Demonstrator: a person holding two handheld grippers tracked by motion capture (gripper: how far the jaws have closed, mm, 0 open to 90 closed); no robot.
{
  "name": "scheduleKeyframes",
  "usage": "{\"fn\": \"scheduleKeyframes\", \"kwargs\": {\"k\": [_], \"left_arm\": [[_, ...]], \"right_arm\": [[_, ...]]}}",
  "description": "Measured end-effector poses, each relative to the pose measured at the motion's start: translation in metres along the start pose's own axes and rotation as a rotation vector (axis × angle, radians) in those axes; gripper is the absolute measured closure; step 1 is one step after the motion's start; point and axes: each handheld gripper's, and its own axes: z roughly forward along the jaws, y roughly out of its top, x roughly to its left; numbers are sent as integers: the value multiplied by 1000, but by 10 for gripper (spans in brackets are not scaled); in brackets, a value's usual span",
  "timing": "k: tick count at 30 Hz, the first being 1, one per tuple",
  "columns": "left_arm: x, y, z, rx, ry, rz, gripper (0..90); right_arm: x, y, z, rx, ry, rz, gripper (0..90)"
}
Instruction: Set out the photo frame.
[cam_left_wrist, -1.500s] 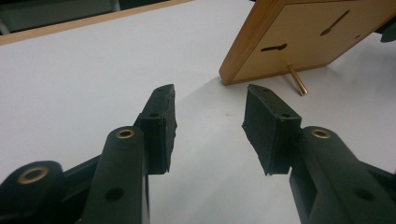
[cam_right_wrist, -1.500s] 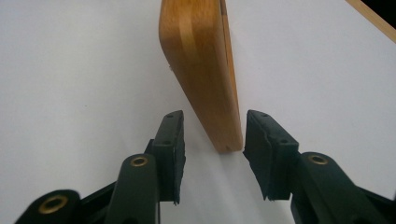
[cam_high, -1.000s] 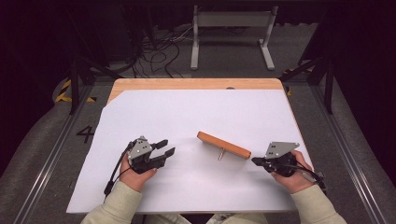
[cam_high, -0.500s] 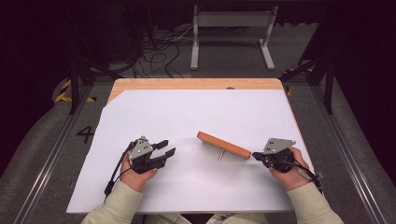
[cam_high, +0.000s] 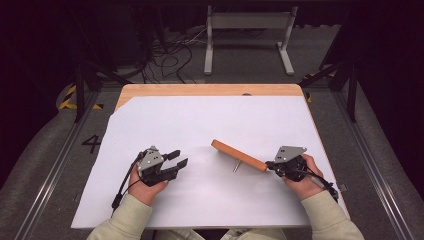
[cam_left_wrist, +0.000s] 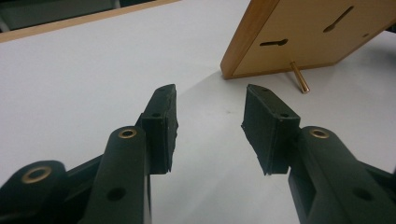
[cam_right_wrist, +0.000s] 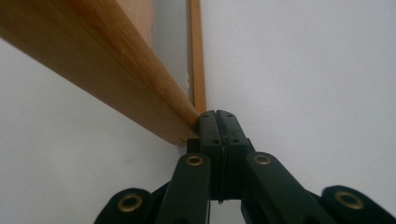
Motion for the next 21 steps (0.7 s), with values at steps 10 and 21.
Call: {"fn": "scheduleKeyframes", "kwargs": {"k": [10, 21], "left_arm": [[1, 0, 0, 1, 1, 1, 550], [1, 1, -1, -2, 1, -1, 548]], "right_arm": [[10, 1, -4, 16, 58, -22, 900], [34, 4, -9, 18, 162, -51, 900]]}}
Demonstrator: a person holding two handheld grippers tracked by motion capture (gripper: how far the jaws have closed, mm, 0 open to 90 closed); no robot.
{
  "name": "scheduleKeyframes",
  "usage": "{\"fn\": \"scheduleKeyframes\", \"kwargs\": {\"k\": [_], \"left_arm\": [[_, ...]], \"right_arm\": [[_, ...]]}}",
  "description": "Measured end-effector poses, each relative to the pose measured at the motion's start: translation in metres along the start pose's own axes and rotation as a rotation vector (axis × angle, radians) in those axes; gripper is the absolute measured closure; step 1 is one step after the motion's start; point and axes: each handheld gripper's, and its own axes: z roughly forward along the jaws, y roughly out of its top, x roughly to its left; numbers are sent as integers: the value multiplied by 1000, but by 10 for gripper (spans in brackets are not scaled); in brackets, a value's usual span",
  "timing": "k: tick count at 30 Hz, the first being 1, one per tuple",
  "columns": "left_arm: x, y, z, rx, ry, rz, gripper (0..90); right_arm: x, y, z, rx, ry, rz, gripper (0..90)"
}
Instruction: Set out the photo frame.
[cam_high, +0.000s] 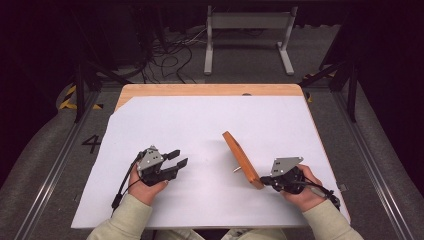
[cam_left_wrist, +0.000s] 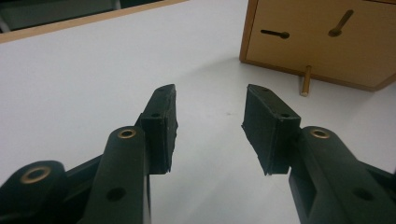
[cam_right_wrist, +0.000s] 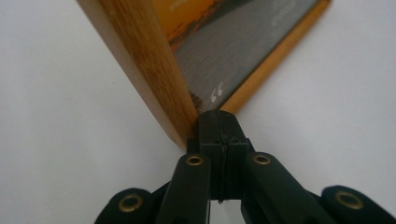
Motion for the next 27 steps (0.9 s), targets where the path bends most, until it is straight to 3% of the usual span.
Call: {"fn": "scheduleKeyframes", "kwargs": {"k": [13, 27], "left_arm": [[0, 0, 0, 0, 4, 4, 544], [0, 0, 0, 3, 4, -2, 540]], "right_arm": [[28, 17, 10, 6, 114, -63, 900], [45, 34, 27, -17, 160, -100, 900]]}}
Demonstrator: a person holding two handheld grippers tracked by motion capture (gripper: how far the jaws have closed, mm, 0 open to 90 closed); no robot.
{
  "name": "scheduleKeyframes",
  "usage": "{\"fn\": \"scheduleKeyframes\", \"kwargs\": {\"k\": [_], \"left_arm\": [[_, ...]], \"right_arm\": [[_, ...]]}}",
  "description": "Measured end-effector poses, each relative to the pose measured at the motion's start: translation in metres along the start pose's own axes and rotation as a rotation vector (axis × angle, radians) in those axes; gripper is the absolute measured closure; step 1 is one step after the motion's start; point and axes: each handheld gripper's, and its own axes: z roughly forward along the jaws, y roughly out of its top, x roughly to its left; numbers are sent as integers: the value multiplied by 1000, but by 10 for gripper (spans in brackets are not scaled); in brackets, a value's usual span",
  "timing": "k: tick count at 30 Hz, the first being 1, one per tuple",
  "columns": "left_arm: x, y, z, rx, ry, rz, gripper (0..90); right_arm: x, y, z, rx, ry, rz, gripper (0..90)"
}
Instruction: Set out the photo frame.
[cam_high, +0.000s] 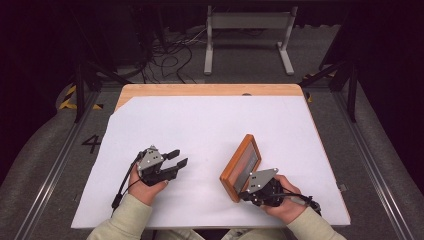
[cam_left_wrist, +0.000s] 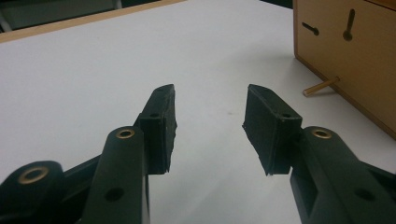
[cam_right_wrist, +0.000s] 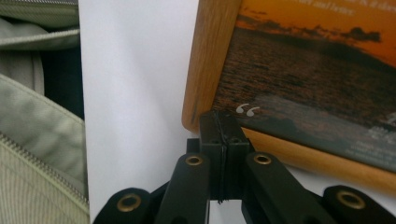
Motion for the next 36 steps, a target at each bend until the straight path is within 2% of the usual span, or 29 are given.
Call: {"fn": "scheduleKeyframes", "kwargs": {"k": [5, 9, 11, 12, 13, 14, 15, 16, 18, 24, 27, 30, 31, 36], "left_arm": [[0, 2, -1, -2, -4, -17, 540], [1, 4, -3, 8, -2, -25, 548], [0, 10, -4, 57, -1, -31, 548], [0, 12, -5, 64, -5, -32, 543], [-3, 17, -6, 65, -31, -56, 534], [-3, 17, -6, 65, -31, -56, 516], [-6, 23, -7, 80, -55, -71, 516], [-6, 23, -7, 80, -55, -71, 498], [-12, 33, -9, 97, -63, -70, 491], [-26, 55, -13, 123, -99, -100, 483], [-29, 65, -14, 124, -123, -111, 475], [-32, 74, -12, 144, -153, -152, 446], [-32, 74, -12, 144, -153, -152, 442], [-42, 94, -6, 143, -155, -132, 437]], "right_arm": [[3, 9, 9, -15, 9, -16, 900], [3, 11, 9, -21, 5, -15, 853], [1, 10, 6, -29, -6, -9, 842], [0, 9, 3, -33, -9, -3, 836], [-1, 8, 0, -36, -14, 0, 827], [-1, 8, 0, -36, -14, 0, 827], [-5, 5, -8, -49, -26, 21, 813], [-9, 2, -15, -62, -47, 37, 805], [-11, 0, -20, -67, -60, 47, 803], [-29, -17, -49, -110, -150, 124, 789], [-35, -24, -56, -118, -175, 157, 785], [-40, -31, -61, -120, -198, 181, 785], [-41, -33, -63, -120, -203, 188, 785], [-46, -41, -68, -115, -228, 210, 781]]}}
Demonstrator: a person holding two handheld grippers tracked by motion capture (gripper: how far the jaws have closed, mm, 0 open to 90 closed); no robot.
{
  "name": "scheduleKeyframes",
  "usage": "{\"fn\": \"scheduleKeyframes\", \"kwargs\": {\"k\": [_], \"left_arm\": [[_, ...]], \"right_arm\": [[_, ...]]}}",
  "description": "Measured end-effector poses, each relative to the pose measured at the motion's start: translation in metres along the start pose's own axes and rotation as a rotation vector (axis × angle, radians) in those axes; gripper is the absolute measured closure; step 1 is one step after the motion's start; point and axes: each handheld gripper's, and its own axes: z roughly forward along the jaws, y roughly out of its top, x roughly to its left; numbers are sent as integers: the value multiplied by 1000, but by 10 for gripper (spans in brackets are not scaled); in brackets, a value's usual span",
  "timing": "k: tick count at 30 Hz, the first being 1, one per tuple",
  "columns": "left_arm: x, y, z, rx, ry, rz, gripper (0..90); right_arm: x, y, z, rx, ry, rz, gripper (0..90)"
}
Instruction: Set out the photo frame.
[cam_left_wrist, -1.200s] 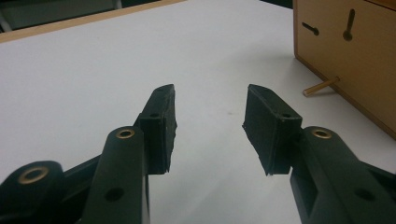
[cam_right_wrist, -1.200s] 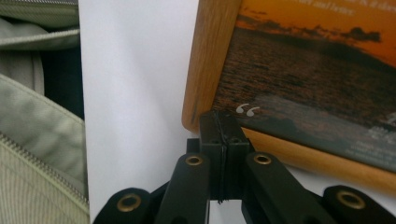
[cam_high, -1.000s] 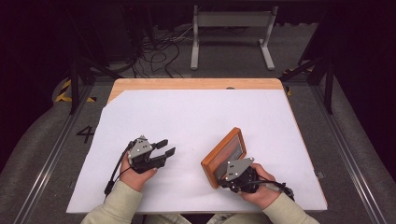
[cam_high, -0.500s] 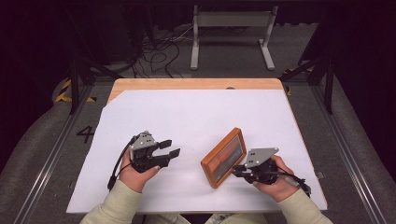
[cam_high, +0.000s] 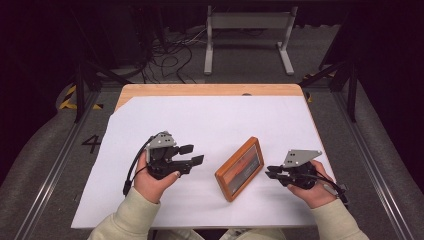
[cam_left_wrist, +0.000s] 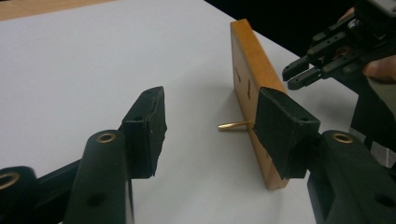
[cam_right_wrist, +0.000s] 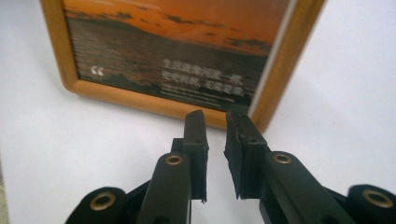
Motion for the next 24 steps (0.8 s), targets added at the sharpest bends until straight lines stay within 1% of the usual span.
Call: {"fn": "scheduleKeyframes", "kwargs": {"k": [1, 5, 6, 7, 8, 9, 10, 12, 14, 16, 17, 18, 19, 20, 21, 23, 24], "left_arm": [[-2, 3, 1, 5, 5, -2, 431], [-13, 18, 12, 40, 5, 17, 411], [-16, 22, 16, 56, 2, 15, 404], [-18, 25, 19, 69, -2, 21, 393], [-18, 25, 19, 69, -2, 21, 387], [-24, 33, 28, 92, -6, 24, 387], [-26, 35, 31, 101, -10, 28, 382], [-28, 37, 34, 109, -14, 30, 380], [-32, 43, 43, 139, -15, 41, 378], [-35, 47, 48, 160, -21, 40, 376], [-35, 47, 48, 160, -21, 40, 377], [-36, 48, 51, 170, -27, 23, 377], [-38, 50, 57, 193, -27, 13, 380], [-39, 51, 60, 212, -21, 18, 380], [-39, 51, 60, 212, -21, 18, 380], [-40, 52, 67, 235, -17, 11, 384], [-39, 52, 69, 245, -13, 15, 395]], "right_arm": [[-2, -2, -1, 2, -7, 5, 779], [-8, -7, -5, 0, -26, 21, 774], [-9, -7, -6, 0, -28, 22, 773], [-11, -9, -7, 0, -34, 27, 773], [-11, -9, -7, 0, -34, 27, 773], [-12, -10, -8, 1, -38, 28, 773], [-15, -12, -11, -1, -49, 30, 772], [-16, -14, -13, 0, -52, 35, 771], [-17, -15, -14, 1, -54, 38, 769], [-17, -17, -15, 0, -55, 40, 767], [-17, -17, -15, 1, -56, 41, 767], [-17, -17, -15, 1, -56, 41, 767], [-17, -17, -16, 1, -56, 43, 767], [-17, -18, -16, 0, -58, 42, 767], [-17, -18, -16, 0, -58, 42, 767], [-16, -18, -16, 0, -60, 38, 765], [-16, -19, -17, 4, -60, 41, 764]]}}
